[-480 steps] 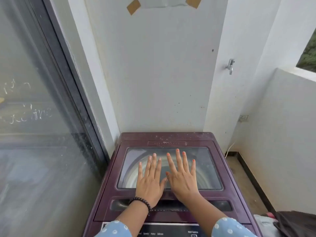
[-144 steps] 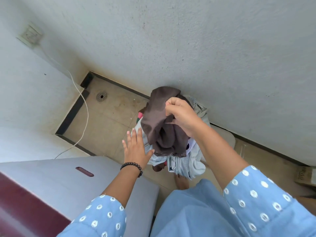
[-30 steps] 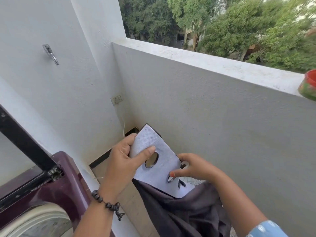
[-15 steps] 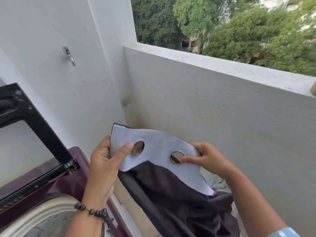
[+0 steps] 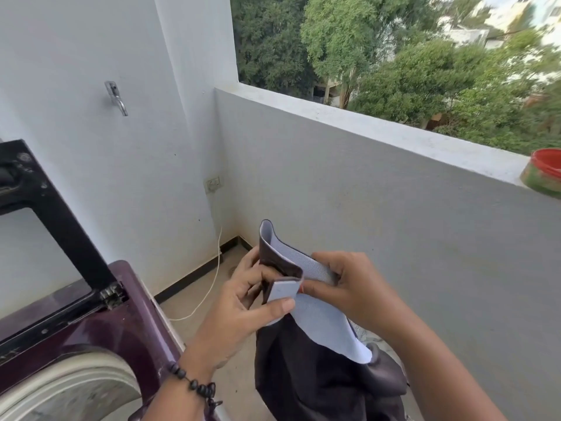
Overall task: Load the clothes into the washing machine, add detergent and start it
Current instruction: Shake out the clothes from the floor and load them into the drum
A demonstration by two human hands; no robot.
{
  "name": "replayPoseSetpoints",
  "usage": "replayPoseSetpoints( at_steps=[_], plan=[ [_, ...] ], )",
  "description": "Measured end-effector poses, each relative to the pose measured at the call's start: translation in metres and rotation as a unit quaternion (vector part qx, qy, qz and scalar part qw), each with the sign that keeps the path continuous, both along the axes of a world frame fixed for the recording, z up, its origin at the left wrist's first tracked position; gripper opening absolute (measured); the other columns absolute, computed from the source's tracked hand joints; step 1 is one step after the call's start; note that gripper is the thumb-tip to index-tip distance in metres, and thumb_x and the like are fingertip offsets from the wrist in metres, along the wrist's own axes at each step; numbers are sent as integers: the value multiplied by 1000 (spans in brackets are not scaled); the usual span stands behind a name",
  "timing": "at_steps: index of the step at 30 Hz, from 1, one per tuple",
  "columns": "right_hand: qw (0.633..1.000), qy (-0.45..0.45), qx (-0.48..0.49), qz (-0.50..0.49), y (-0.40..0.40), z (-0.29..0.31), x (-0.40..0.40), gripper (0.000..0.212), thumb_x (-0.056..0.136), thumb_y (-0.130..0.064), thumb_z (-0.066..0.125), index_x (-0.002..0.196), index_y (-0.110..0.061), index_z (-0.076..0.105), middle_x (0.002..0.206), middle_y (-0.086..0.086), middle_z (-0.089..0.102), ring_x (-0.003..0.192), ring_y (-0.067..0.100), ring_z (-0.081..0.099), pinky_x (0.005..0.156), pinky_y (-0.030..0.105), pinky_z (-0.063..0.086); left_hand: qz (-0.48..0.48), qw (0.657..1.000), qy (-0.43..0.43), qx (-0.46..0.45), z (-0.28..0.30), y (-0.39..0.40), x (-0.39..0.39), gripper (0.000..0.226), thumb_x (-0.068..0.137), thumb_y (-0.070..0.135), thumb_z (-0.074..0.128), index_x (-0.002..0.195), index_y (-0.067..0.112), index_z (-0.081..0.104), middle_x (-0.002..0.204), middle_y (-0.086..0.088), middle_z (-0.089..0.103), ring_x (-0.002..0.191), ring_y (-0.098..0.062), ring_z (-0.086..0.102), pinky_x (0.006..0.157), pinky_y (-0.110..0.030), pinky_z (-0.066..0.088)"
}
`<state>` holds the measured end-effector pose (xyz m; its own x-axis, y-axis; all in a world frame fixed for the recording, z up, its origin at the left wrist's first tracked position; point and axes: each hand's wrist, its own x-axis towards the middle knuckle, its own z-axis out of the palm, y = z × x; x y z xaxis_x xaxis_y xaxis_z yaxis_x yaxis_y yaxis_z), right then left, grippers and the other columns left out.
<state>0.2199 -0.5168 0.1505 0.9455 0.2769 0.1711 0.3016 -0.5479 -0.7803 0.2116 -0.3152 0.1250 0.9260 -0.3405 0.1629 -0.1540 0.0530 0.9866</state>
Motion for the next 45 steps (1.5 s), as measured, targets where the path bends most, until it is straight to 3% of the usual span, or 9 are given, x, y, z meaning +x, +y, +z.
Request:
replayPoseSetpoints(
  at_steps=[4,8,14,19,24,28,33,40,45],
  plan=[
    [999,28,15,24,-3,4,-5,29,81,-34,77,74,-10,62,62,10,54,55,7,42,52,25,33,38,999,36,5,2,-10,-7,70,68,15,88,118,25,40,90,21,65,87,-3,65,71,-21,54],
    [998,41,17,50,-2,3,-4,28,80,-33,78,73,-11,63,60,3,54,57,7,44,54,29,36,-13,999,34,19,1,-7,-3,103,70,8,86,144,44,24,120,14,63,112,-9,63,85,-28,55],
    [989,73,76,103,9,6,1,20,81,-38,69,89,-20,64,74,0,64,66,19,56,64,47,48,56,995,21,76,-2,-5,-3,84,56,30,91,121,52,43,102,16,67,98,-9,67,79,-28,55],
    [972,137,143,125,5,-5,8,38,80,-40,77,108,-21,59,103,24,64,93,43,61,87,66,46,133,985,-10,106,2,3,-2,80,50,46,92,114,41,45,105,17,66,97,-4,66,78,-29,57],
    [963,243,-33,114,-14,-34,16,47,72,-36,85,113,-29,63,114,-9,68,111,12,62,97,33,49,149,987,-17,62,18,13,3,69,50,27,88,110,37,53,83,19,66,73,-1,64,63,-21,53],
    [956,238,-155,72,-27,-69,23,36,72,-34,81,104,-31,65,106,-18,67,103,2,60,98,36,48,169,986,-8,10,22,26,8,62,43,36,85,99,42,60,78,16,65,70,-5,60,63,-24,53],
    [981,186,-52,13,-36,-78,25,32,78,-42,76,89,-13,66,81,2,70,73,23,64,69,40,52,151,988,25,-33,18,36,10,83,35,43,96,104,18,58,71,7,61,69,-11,58,63,-25,51],
    [979,-31,98,-176,-23,-20,27,29,90,-24,66,69,-10,51,56,-11,41,52,6,37,50,19,29,109,993,48,-23,7,21,8,86,39,45,96,111,18,57,79,11,64,77,-9,61,69,-22,51],
    [973,-92,126,-168,11,14,12,27,89,-17,66,66,-18,53,51,-9,46,48,4,37,47,16,30,91,996,10,-8,6,-4,-1,78,51,25,91,118,26,52,102,5,70,96,-12,68,75,-25,55]
  ],
)
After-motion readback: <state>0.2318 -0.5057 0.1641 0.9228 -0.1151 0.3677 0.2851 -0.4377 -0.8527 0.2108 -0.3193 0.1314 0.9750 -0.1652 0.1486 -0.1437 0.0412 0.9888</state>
